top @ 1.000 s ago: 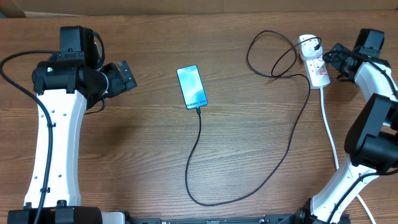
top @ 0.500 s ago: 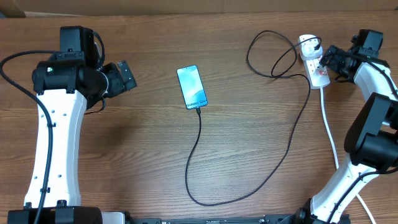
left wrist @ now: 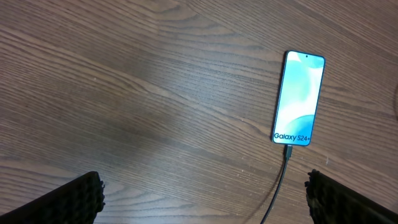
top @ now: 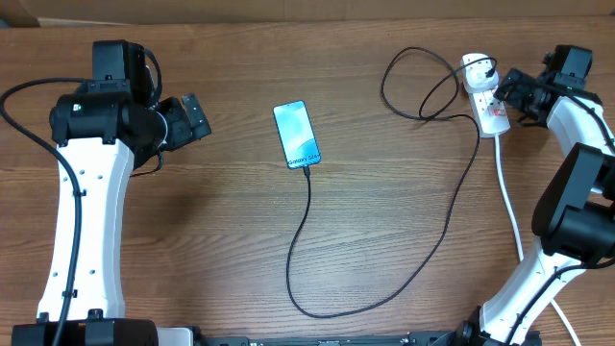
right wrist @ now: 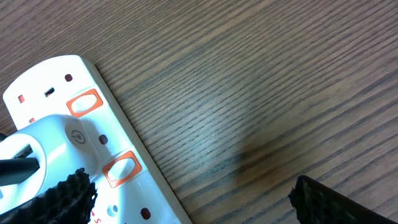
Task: Plug charger to phone and switch on socket
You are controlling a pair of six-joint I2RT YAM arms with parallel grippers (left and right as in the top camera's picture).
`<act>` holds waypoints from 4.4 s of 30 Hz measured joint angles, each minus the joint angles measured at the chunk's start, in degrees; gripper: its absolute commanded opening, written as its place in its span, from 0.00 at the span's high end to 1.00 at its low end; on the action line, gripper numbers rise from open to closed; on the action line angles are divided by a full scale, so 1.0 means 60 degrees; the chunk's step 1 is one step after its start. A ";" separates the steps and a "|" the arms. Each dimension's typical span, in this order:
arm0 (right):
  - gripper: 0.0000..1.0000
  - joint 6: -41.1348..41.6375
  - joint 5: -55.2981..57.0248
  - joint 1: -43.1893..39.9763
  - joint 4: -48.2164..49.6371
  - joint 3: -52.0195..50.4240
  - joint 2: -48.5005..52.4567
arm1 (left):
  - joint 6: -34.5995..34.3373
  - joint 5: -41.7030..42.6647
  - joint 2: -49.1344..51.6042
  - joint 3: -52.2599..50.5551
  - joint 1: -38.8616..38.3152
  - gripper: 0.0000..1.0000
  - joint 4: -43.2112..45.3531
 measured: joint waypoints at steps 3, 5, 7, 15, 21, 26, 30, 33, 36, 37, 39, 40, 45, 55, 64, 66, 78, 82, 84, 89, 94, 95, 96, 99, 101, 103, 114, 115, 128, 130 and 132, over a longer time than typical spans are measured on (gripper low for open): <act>0.00 0.0007 0.0000 -0.0004 0.0033 0.0000 0.0025 | 0.0000 0.0000 0.0000 0.0000 0.0000 0.00 0.0000; 0.00 0.0000 -0.0004 0.0000 0.0113 0.0000 0.0146 | 0.0000 0.0000 0.0000 0.0000 0.0000 0.00 0.0000; 0.00 0.0007 0.0000 0.0000 0.0146 0.0000 0.0331 | 0.0000 0.0000 0.0000 0.0000 0.0000 0.00 0.0000; 0.00 0.0036 0.0004 -0.0036 0.0463 0.0011 0.0590 | 0.0000 0.0000 0.0000 0.0000 0.0000 0.00 0.0000; 0.00 0.0047 0.0004 -0.0011 0.0517 0.0011 0.0608 | 0.0000 0.0000 0.0000 0.0000 0.0000 0.00 0.0000; 0.00 0.0055 0.0000 -0.0011 0.0594 0.0011 0.0619 | 0.0000 0.0000 0.0000 0.0000 0.0000 0.00 0.0000; 0.00 0.0215 -0.0004 -0.0007 0.0667 0.0011 0.0627 | 0.0000 0.0004 0.0000 0.0000 0.0000 0.00 0.0000; 0.00 0.0346 -0.0004 -0.0004 0.0670 0.0011 0.0627 | 0.0000 0.0000 0.0000 0.0000 0.0000 0.00 0.0000; 0.00 0.0386 0.0000 -0.0004 0.0667 0.0011 0.0627 | 0.0000 0.0004 0.0000 0.0000 0.0000 0.00 0.0000; 0.00 0.0397 -0.0004 -0.0004 0.0663 0.0011 0.0630 | 0.0000 0.0000 0.0000 0.0000 0.0000 0.00 0.0000; 0.00 0.0426 -0.0007 0.0000 0.0667 0.0011 0.0641 | 0.0000 0.0000 0.0000 0.0000 0.0000 0.00 0.0000; 0.00 0.0433 -0.0004 0.0000 0.0667 0.0011 0.0645 | 0.0000 0.0000 0.0000 0.0000 0.0000 0.00 0.0000; 0.00 0.0532 0.0007 -0.0018 0.0754 0.0011 0.0769 | 0.0000 0.0000 0.0000 0.0000 0.0000 0.00 0.0000; 0.00 0.0576 -0.0379 -0.0029 0.0823 0.0018 0.0787 | 0.0000 0.0004 0.0000 0.0000 0.0000 0.00 0.0000; 0.00 0.0608 -0.0594 -0.0091 0.0714 0.0066 0.0805 | 0.0000 0.0004 0.0000 0.0000 0.0000 0.00 0.0000; 0.00 0.0608 -0.0597 -0.0091 0.0678 0.0073 0.0805 | 0.0000 0.0000 0.0000 0.0000 0.0000 0.00 0.0000; 0.00 0.0579 -0.0590 -0.0091 0.0532 0.0131 0.0805 | 0.0000 0.0000 0.0000 0.0000 0.0000 0.00 0.0000; 0.00 0.0528 -0.0594 -0.0091 0.0470 0.0160 0.0805 | 0.0000 0.0000 0.0000 0.0000 0.0000 0.00 0.0000; 0.00 0.0525 -0.0594 -0.0095 0.0470 0.0160 0.0805 | 0.0000 0.0000 0.0000 0.0000 0.0000 0.00 0.0000; 0.00 0.0525 -0.0634 -0.0091 0.0448 0.0160 0.0805 | 0.0000 0.0000 0.0000 0.0000 0.0000 0.00 0.0000; 0.00 0.0525 -0.0765 -0.0131 0.0408 0.0160 0.0805 | 0.0000 0.0004 0.0000 0.0000 0.0000 0.00 0.0000; 0.00 0.0521 -0.0787 -0.0135 0.0404 0.0160 0.0805 | 0.0000 0.0000 0.0000 0.0000 0.0000 0.00 0.0000; 0.00 0.0525 -0.0794 -0.0135 0.0397 0.0160 0.0805 | 0.0000 0.0000 0.0000 0.0000 0.0000 0.00 0.0000; 0.00 0.0517 -0.0798 -0.0135 0.0386 0.0160 0.0805 | 0.0000 0.0004 0.0000 0.0000 0.0000 0.00 0.0000; 0.00 0.0488 -0.0831 -0.0138 0.0321 0.0164 0.0805 | 0.0000 0.0000 0.0000 0.0000 0.0000 0.00 0.0000; 0.00 0.0492 -0.0863 -0.0138 0.0291 0.0164 0.0805 | 0.0000 0.0000 0.0000 0.0000 0.0000 0.00 0.0000; 0.00 0.0437 -0.1333 -0.0219 -0.0131 0.0255 0.0798 | 0.0000 0.0000 0.0000 0.0000 0.0000 0.00 0.0000; 0.00 0.0372 -0.1428 -0.0208 -0.0262 0.0288 0.0783 | 0.0000 0.0000 0.0000 0.0000 0.0000 0.00 0.0000; 0.00 0.1147 -0.0838 0.0044 -0.1960 0.0284 -0.2259 | 0.0000 0.0004 0.0000 0.0000 0.0000 0.00 -0.0004; 0.00 0.1435 -0.0739 0.0044 -0.2350 0.0284 -0.3308 | 0.0000 0.0004 0.0000 0.0000 0.0000 0.00 -0.0004; 0.00 0.1628 -0.0710 0.0044 -0.3002 0.0310 -0.4371 | 0.0000 0.0004 0.0000 0.0000 0.0000 0.00 0.0000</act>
